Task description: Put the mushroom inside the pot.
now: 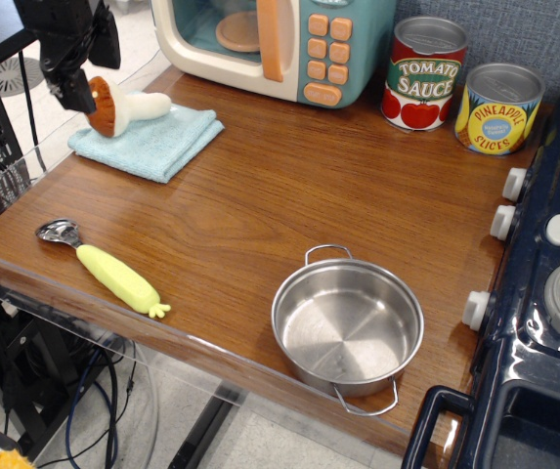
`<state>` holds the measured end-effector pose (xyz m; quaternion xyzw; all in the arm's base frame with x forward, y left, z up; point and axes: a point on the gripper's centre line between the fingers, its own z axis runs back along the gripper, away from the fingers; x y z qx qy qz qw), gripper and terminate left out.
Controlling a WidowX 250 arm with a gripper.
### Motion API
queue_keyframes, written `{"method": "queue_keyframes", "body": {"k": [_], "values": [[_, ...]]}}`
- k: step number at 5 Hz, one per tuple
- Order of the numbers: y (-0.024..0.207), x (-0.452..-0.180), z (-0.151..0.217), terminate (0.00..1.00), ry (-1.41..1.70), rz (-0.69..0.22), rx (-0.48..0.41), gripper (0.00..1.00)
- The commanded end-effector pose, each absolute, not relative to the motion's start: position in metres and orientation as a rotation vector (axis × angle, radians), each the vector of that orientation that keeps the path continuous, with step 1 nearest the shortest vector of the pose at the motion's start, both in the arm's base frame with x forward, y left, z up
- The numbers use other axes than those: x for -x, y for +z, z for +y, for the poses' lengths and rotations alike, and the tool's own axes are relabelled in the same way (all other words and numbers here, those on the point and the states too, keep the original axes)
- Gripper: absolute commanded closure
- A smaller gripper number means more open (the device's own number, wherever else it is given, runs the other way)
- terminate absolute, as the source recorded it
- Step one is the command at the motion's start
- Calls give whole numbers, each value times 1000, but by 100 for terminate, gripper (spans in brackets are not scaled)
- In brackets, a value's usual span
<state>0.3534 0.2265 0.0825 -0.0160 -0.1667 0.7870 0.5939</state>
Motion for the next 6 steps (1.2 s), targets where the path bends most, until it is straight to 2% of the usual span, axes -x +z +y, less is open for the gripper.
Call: {"method": "queue_keyframes", "body": {"k": [1, 2, 5, 6], "values": [[91, -379, 232, 0, 1801, -476, 68, 0], [78, -381, 237, 0, 1828, -534, -4, 100], [63, -379, 244, 0, 1853, -527, -72, 100], [72, -379, 245, 0, 1860, -546, -65, 100]]}}
